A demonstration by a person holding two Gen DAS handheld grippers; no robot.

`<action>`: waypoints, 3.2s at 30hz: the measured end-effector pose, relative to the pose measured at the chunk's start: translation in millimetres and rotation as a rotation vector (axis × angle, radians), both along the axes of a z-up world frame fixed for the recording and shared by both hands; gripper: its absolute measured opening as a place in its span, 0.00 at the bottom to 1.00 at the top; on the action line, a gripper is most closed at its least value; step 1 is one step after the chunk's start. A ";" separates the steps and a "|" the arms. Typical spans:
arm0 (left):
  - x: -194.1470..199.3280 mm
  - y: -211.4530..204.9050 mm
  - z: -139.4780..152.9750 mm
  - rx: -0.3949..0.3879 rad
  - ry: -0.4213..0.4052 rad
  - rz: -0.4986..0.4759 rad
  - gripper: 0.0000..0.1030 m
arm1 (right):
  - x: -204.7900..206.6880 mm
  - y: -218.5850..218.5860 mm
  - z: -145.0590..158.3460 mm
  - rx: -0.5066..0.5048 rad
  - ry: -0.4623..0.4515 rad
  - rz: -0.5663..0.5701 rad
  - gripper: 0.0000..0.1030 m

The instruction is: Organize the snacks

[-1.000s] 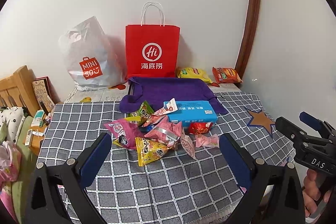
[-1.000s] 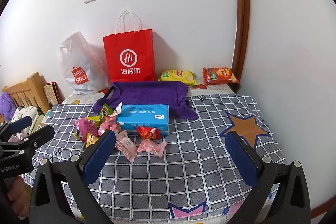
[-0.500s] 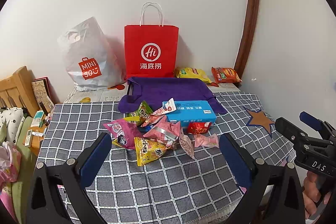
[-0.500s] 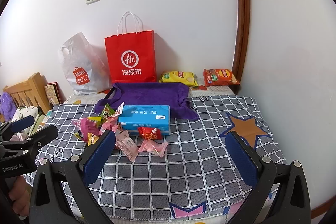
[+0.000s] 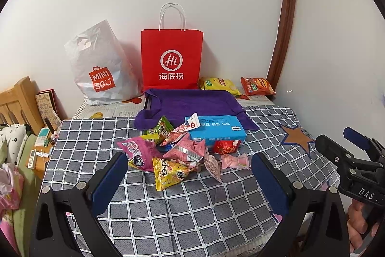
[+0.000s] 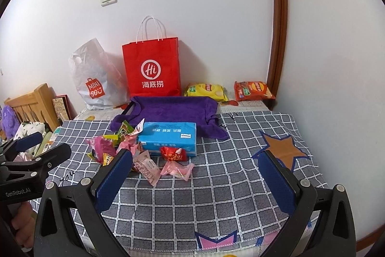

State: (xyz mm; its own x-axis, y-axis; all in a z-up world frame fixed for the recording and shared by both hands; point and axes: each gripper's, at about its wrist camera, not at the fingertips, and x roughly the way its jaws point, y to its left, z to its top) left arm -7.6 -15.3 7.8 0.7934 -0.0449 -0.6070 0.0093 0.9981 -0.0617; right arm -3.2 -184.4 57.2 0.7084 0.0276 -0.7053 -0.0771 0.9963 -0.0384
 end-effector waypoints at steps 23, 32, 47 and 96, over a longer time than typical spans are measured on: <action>4.7 4.8 -4.2 -0.006 0.001 -0.008 0.99 | 2.8 7.0 -8.2 0.024 -0.002 0.034 1.00; 35.1 20.5 -30.4 -0.010 0.060 0.016 0.99 | 25.7 8.7 -44.9 0.055 0.031 0.068 1.00; 86.1 68.3 -109.0 -0.081 0.210 0.095 0.99 | 90.8 -1.5 -172.8 0.074 0.243 0.115 0.80; 111.7 48.0 -160.5 -0.136 0.315 -0.073 0.99 | 80.9 -6.6 -207.2 0.020 0.355 0.246 0.37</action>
